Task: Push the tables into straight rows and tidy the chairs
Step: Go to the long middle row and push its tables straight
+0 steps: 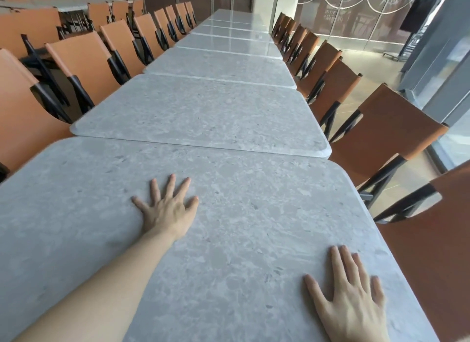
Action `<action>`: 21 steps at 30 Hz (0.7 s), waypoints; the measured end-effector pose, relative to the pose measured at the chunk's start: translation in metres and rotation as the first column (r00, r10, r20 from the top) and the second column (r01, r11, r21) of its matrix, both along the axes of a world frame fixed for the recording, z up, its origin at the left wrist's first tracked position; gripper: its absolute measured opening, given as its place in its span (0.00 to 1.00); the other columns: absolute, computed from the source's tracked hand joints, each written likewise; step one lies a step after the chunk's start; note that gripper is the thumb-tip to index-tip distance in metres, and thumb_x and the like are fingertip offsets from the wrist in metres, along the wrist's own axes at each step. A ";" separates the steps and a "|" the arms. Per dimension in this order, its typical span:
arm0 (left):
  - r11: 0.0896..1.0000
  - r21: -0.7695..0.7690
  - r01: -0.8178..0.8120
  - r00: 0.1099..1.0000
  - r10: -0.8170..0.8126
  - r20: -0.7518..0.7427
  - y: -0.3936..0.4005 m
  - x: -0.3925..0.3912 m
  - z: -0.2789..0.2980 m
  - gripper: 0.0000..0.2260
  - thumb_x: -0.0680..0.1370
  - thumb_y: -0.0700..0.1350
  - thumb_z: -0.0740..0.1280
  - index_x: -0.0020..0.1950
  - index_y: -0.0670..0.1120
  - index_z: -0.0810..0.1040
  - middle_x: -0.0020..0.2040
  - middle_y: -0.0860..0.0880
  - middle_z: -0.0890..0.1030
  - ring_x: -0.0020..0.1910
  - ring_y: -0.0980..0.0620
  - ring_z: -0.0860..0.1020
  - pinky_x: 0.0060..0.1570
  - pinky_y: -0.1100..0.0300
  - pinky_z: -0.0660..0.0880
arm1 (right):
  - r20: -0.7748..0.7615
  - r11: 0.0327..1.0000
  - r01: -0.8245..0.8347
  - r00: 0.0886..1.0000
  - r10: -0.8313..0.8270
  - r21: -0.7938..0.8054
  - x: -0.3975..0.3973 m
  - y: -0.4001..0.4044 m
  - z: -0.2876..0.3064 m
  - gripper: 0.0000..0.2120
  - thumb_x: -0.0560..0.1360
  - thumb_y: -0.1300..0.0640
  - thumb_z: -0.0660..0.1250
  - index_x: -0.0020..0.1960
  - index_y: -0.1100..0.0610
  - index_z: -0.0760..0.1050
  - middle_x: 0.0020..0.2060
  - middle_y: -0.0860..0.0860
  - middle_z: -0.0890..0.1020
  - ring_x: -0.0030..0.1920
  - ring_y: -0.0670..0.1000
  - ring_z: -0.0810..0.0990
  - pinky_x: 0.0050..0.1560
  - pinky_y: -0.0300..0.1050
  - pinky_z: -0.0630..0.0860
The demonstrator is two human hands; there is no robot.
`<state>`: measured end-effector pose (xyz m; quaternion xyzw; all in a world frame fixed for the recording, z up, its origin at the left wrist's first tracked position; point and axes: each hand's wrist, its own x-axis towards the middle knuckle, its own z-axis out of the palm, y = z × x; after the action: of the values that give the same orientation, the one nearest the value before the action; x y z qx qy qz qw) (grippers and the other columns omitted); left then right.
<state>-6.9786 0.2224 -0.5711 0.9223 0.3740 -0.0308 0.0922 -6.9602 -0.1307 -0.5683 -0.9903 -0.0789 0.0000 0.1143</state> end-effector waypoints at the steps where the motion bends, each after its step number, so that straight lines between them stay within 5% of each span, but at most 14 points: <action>1: 1.000 0.009 0.005 1.000 -0.005 0.011 0.002 0.001 -0.003 0.27 0.82 0.65 0.47 0.81 0.66 0.45 0.83 0.57 0.41 0.82 0.42 0.38 0.71 0.24 0.43 | -0.007 1.000 -0.007 1.000 0.007 -0.003 0.000 0.000 -0.002 0.50 0.65 0.23 0.39 0.82 0.45 0.47 0.81 0.42 0.48 0.81 0.44 0.43 0.78 0.52 0.45; 18: 0.999 0.017 0.037 0.998 -0.037 0.042 0.007 0.004 -0.005 0.28 0.82 0.65 0.47 0.81 0.64 0.47 0.84 0.54 0.43 0.81 0.40 0.39 0.69 0.22 0.41 | -0.043 0.995 -0.045 0.998 0.042 -0.093 -0.003 -0.002 0.001 0.49 0.67 0.24 0.34 0.82 0.47 0.43 0.81 0.43 0.46 0.80 0.44 0.39 0.79 0.51 0.41; 21: 0.999 0.013 0.039 0.998 -0.040 0.051 0.006 0.002 -0.005 0.28 0.82 0.65 0.48 0.81 0.64 0.47 0.84 0.54 0.44 0.81 0.40 0.39 0.69 0.22 0.41 | -0.039 0.992 -0.042 0.999 0.038 -0.117 -0.007 -0.005 0.000 0.47 0.69 0.24 0.39 0.82 0.48 0.51 0.81 0.44 0.53 0.81 0.47 0.46 0.78 0.52 0.44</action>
<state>-6.9768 0.2285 -0.5760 0.9306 0.3533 -0.0069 0.0956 -6.9668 -0.1357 -0.5683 -0.9934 -0.0963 0.0253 0.0571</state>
